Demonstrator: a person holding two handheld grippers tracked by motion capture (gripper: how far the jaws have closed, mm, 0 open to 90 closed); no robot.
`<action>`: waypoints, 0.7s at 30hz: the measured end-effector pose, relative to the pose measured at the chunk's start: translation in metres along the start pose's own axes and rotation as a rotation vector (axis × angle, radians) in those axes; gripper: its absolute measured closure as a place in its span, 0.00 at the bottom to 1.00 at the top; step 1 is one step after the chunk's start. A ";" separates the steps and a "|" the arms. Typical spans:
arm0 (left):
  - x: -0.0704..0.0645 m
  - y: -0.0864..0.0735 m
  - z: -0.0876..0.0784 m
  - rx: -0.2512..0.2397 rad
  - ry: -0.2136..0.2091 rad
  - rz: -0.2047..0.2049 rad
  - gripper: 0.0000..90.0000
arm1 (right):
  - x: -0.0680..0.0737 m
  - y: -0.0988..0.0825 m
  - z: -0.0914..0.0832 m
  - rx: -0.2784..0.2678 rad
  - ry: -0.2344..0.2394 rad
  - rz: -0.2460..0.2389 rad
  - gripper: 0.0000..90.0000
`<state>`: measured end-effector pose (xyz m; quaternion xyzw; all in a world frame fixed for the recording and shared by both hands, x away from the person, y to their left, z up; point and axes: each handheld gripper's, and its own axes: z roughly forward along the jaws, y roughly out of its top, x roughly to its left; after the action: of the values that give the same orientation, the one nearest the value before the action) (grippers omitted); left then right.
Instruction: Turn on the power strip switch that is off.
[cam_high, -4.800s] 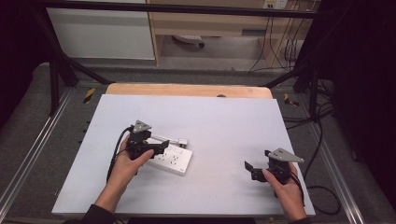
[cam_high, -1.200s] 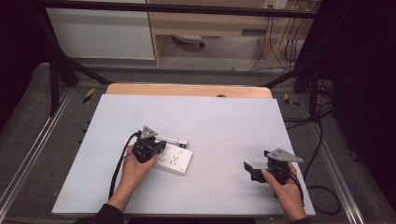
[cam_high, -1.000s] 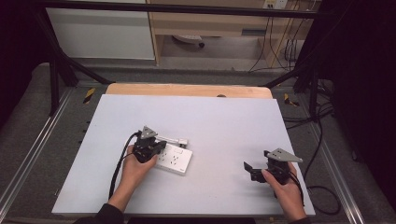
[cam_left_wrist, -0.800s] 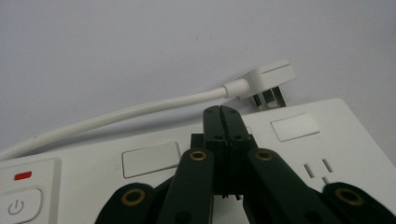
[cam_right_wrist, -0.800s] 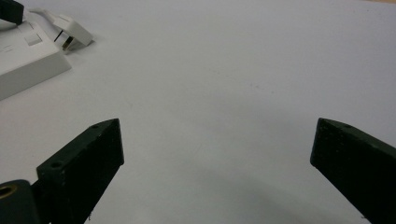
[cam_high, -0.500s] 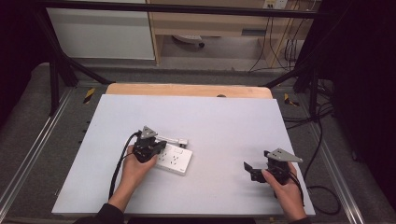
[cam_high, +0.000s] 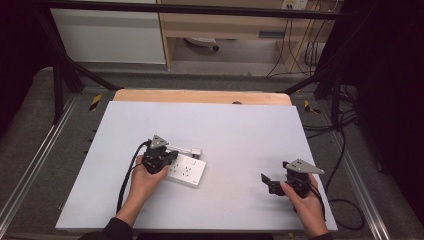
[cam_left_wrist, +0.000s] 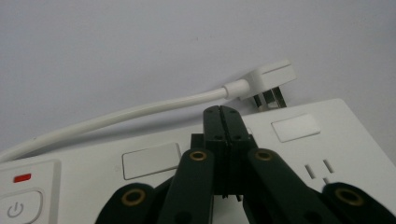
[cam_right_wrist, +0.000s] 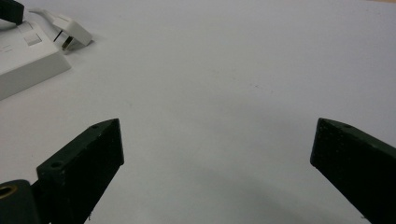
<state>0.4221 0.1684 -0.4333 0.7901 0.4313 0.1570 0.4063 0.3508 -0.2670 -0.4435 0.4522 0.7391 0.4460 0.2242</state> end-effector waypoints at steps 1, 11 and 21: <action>0.000 0.000 0.000 -0.001 0.001 -0.001 1.00 | 0.000 0.000 0.000 0.000 0.000 0.000 0.03; 0.000 0.000 0.002 -0.006 0.005 -0.002 1.00 | 0.000 0.000 0.000 -0.001 0.000 -0.001 0.03; 0.003 0.000 0.001 0.012 0.023 -0.003 1.00 | 0.000 0.000 0.000 0.000 0.000 0.001 0.03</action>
<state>0.4245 0.1709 -0.4344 0.7901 0.4380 0.1628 0.3967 0.3507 -0.2669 -0.4435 0.4526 0.7390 0.4459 0.2241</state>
